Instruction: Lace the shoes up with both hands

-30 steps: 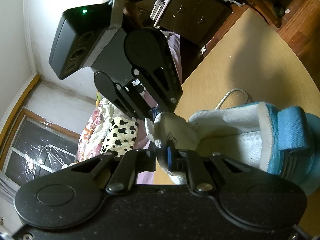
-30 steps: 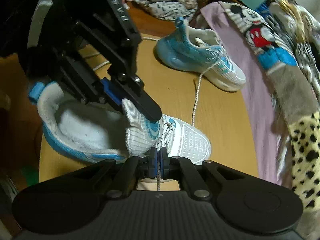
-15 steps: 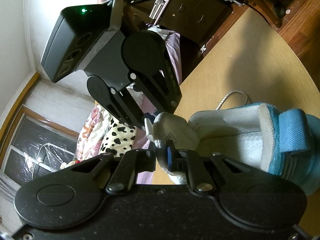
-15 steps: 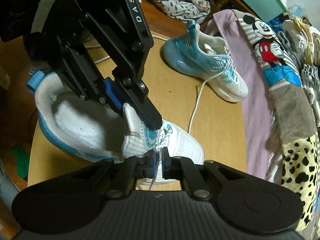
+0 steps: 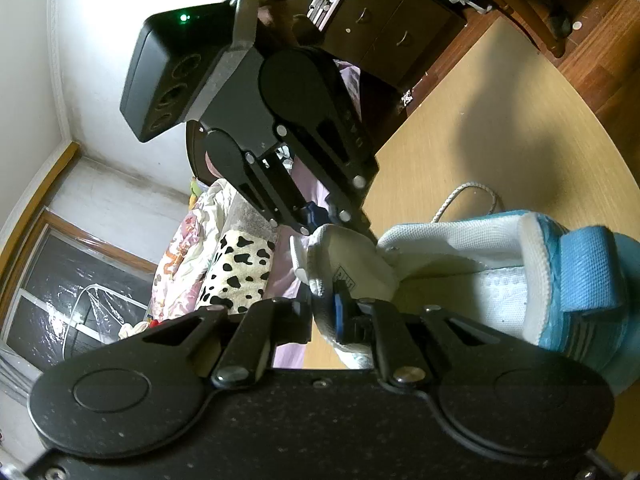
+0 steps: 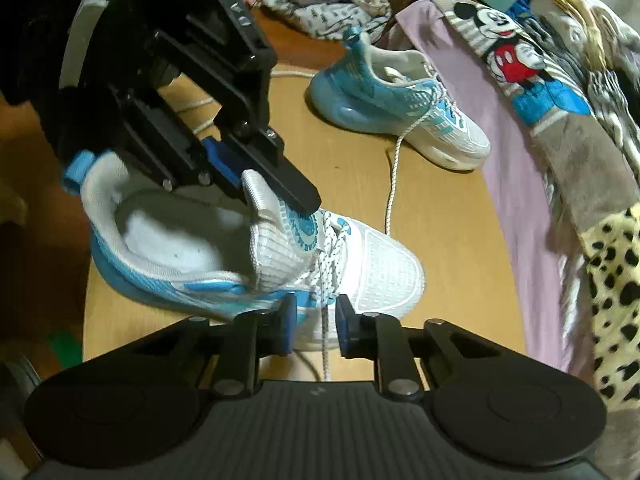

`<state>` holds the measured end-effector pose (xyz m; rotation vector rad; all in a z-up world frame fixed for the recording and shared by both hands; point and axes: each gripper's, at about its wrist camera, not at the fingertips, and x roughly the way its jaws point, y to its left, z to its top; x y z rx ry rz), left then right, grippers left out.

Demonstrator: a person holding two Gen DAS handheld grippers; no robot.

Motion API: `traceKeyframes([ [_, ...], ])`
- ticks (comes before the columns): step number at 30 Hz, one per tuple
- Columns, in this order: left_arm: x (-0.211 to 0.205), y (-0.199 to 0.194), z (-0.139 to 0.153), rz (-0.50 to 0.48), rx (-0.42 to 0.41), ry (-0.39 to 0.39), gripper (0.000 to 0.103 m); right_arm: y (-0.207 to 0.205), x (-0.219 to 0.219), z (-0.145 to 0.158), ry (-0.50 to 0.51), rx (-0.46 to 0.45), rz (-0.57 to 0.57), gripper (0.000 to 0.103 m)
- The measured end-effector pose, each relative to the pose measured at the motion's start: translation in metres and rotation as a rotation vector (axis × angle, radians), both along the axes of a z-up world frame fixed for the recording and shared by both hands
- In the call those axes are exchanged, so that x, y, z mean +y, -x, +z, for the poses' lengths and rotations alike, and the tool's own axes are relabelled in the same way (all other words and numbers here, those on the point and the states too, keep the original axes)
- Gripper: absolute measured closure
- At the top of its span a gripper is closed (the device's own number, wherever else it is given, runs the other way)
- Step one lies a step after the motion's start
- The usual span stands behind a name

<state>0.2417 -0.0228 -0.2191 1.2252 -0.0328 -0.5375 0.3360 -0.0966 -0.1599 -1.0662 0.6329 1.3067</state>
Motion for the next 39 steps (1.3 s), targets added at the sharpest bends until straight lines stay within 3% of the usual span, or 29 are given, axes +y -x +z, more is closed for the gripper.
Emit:
traceKeyframes([
  [3,0.000,-0.001,0.002,-0.001,0.001,0.000,0.093,-0.004,-0.003,0.000,-0.042,0.032,-0.032,0.093],
  [6,0.000,-0.002,0.003,-0.001,0.002,0.000,0.093,-0.009,-0.006,0.001,-0.069,0.055,-0.063,0.093],
  [16,-0.001,-0.003,0.004,0.001,0.003,-0.002,0.093,-0.012,-0.005,0.000,-0.098,0.030,-0.054,0.099],
  [30,-0.003,-0.004,0.003,0.000,0.005,-0.003,0.093,0.004,0.011,0.000,-0.031,-0.040,0.061,0.099],
  [33,-0.003,-0.004,0.003,0.000,0.007,-0.001,0.093,0.001,0.007,0.002,-0.046,-0.033,0.027,0.097],
  [35,-0.003,-0.004,0.003,0.000,0.007,-0.001,0.093,-0.002,0.004,0.002,-0.055,-0.024,-0.002,0.089],
  [39,-0.003,-0.004,0.001,-0.001,0.006,-0.003,0.093,-0.007,-0.003,-0.003,-0.067,0.009,-0.035,0.088],
])
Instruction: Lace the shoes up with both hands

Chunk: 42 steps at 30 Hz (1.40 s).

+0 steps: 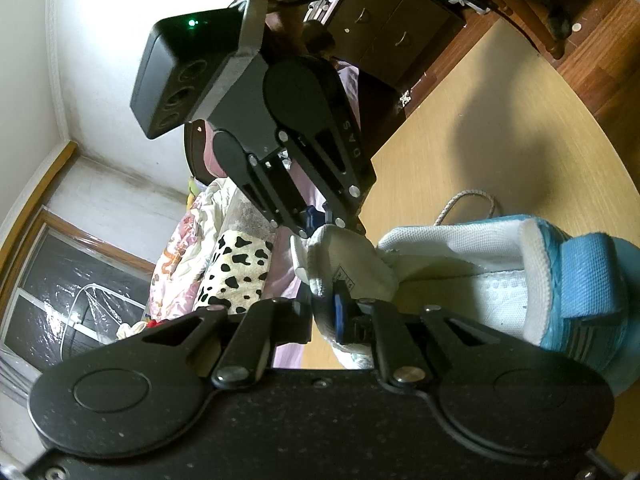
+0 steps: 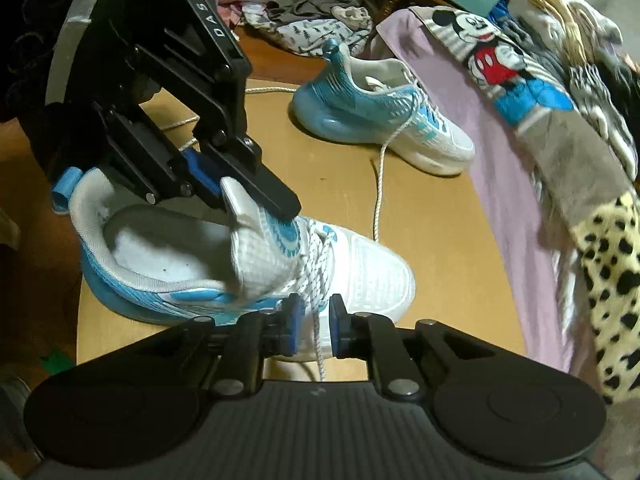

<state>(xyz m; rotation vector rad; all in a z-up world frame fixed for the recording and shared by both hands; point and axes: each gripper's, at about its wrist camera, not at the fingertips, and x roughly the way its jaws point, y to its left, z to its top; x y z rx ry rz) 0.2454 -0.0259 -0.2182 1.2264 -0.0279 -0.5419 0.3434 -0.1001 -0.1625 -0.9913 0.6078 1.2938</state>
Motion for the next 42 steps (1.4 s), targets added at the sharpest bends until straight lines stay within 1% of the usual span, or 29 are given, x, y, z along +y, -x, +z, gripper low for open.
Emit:
traceKeyframes([
  [3,0.000,0.001,-0.003,0.003,-0.003,0.000,0.093,-0.004,-0.003,-0.001,-0.040,0.043,-0.018,0.088],
  [8,0.000,0.004,-0.003,0.000,-0.001,0.003,0.093,-0.010,-0.008,-0.001,-0.092,0.079,-0.034,0.089],
  [11,0.001,0.006,-0.003,0.002,-0.001,0.003,0.093,-0.012,-0.008,-0.003,-0.106,0.087,-0.034,0.088],
  [13,0.001,0.008,-0.003,0.001,-0.001,0.003,0.093,-0.014,-0.008,-0.003,-0.110,0.102,-0.028,0.092],
  [14,0.002,0.009,-0.003,0.000,0.000,0.004,0.093,-0.014,-0.008,-0.002,-0.110,0.111,-0.024,0.099],
  [17,0.001,0.012,-0.003,-0.001,0.000,0.003,0.093,-0.013,-0.012,0.001,-0.108,0.124,-0.015,0.099],
  [19,0.002,0.012,-0.003,-0.001,0.000,0.002,0.093,-0.010,-0.012,0.003,-0.103,0.112,-0.004,0.099],
  [24,0.002,0.007,0.000,-0.003,0.001,-0.003,0.093,-0.003,-0.005,0.006,-0.047,0.075,0.034,0.099],
  [32,0.002,0.011,-0.001,-0.004,0.002,-0.010,0.093,0.003,0.012,0.007,0.041,0.011,0.100,0.099],
  [38,0.001,0.013,-0.001,0.002,0.003,-0.020,0.093,0.001,0.015,0.008,0.063,-0.006,0.084,0.099],
  [42,0.001,0.015,-0.001,0.007,0.016,-0.010,0.090,0.004,0.020,0.002,0.092,-0.025,0.087,0.099],
])
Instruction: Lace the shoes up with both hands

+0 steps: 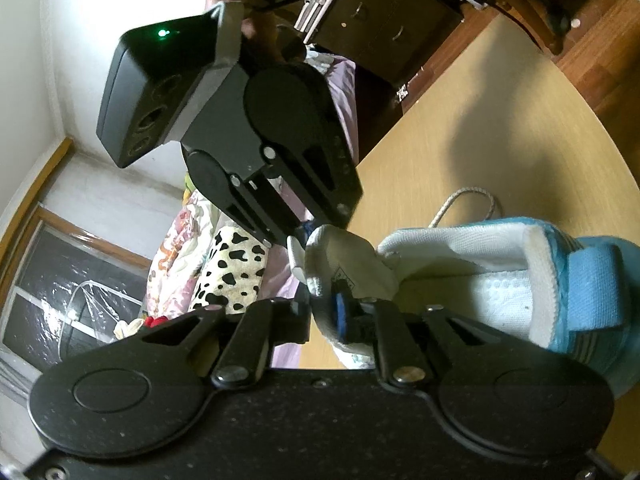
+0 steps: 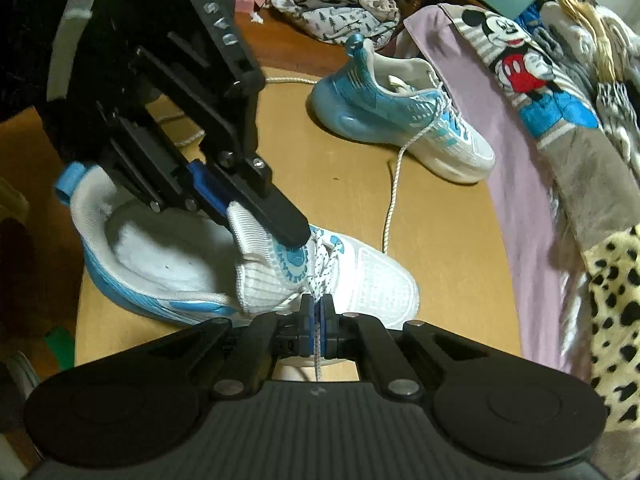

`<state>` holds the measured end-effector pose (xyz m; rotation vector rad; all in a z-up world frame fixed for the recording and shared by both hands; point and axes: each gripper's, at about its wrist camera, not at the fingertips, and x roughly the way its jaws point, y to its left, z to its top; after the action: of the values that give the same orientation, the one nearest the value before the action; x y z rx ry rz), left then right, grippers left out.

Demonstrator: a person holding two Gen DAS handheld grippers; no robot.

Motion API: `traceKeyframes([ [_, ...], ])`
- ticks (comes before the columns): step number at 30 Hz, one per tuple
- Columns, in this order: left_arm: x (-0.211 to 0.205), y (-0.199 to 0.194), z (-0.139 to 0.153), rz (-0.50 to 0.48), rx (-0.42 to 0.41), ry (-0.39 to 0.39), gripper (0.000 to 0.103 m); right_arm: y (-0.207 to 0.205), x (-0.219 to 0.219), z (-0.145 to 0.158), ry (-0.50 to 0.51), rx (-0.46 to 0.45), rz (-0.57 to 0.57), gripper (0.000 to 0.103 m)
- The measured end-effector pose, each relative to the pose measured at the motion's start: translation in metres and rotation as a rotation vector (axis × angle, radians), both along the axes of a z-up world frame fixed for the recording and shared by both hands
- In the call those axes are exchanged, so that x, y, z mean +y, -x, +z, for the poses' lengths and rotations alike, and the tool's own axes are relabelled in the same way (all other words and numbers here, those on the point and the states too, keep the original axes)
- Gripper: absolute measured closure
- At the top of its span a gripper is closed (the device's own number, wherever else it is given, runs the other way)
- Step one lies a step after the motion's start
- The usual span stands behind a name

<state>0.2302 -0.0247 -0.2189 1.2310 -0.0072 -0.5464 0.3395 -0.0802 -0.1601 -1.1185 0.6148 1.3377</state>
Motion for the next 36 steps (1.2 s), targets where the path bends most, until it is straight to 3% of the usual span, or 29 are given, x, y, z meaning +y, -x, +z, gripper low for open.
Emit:
traceKeyframes([
  [36,-0.002,-0.011,0.014,0.000,0.070,0.003,0.094,0.015,0.015,-0.002,0.061,-0.084,0.107,0.099],
])
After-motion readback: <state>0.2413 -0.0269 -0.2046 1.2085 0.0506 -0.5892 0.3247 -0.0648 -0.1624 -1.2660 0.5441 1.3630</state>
